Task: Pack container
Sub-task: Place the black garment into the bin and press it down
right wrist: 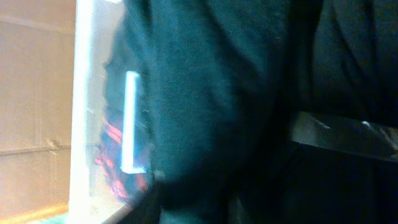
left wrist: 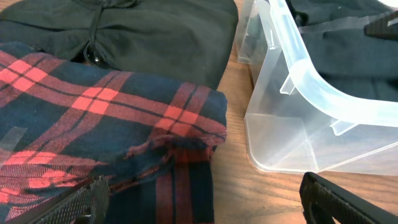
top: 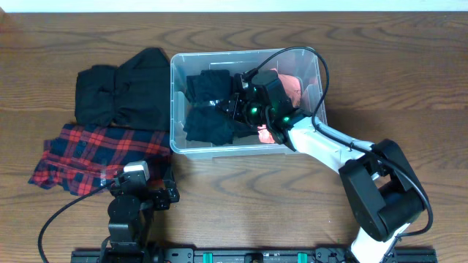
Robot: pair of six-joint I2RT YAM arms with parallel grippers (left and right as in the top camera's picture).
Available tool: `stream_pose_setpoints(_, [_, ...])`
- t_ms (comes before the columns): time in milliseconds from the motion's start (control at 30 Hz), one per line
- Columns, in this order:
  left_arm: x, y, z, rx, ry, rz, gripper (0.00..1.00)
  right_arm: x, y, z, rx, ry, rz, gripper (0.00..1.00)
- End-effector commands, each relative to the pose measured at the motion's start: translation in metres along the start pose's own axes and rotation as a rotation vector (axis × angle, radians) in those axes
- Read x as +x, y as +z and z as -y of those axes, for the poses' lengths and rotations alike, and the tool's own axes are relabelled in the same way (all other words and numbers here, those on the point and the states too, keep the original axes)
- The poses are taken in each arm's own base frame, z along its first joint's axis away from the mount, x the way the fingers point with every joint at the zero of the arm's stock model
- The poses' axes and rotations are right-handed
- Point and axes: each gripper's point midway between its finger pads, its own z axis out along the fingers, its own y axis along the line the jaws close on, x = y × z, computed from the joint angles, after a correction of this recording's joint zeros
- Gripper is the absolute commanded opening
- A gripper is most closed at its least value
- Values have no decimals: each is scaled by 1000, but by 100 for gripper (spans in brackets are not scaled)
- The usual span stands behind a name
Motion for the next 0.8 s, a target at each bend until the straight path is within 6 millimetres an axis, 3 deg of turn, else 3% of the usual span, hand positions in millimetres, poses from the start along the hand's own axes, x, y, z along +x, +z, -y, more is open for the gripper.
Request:
stream_pose_setpoints(0, [6, 3, -1, -1, -5, -14, 98, -6, -2, 8, 44, -112, 15, 50])
stream_pose_setpoints(67, [6, 3, -1, -1, -5, -14, 98, -10, -14, 16, 93, -169, 14, 58])
stream_pose_setpoints(133, [6, 3, -1, -1, -5, -14, 98, -17, -31, 26, 187, -197, 30, 59])
stream_pose_setpoints(233, [6, 3, -1, -1, -5, -14, 98, -30, -64, 25, 318, -298, 65, 59])
stream_pose_setpoints(333, [6, 3, -1, -1, -5, -14, 98, -42, -93, -1, 355, -409, 95, 59])
stream_pose_setpoints(467, [6, 3, -1, -1, -5, -14, 98, -48, -116, -58, 271, -532, 152, 42])
stream_pose_setpoints(533, [6, 3, -1, -1, -5, -14, 98, -49, -116, -75, 228, -563, 186, 31])
stream_pose_setpoints(633, [6, 3, -1, -1, -5, -14, 98, -49, -96, -86, 184, -567, 209, 25])
stream_pose_setpoints(767, [6, 3, -1, -1, -5, -14, 98, -37, -43, -66, 184, -525, 152, 22])
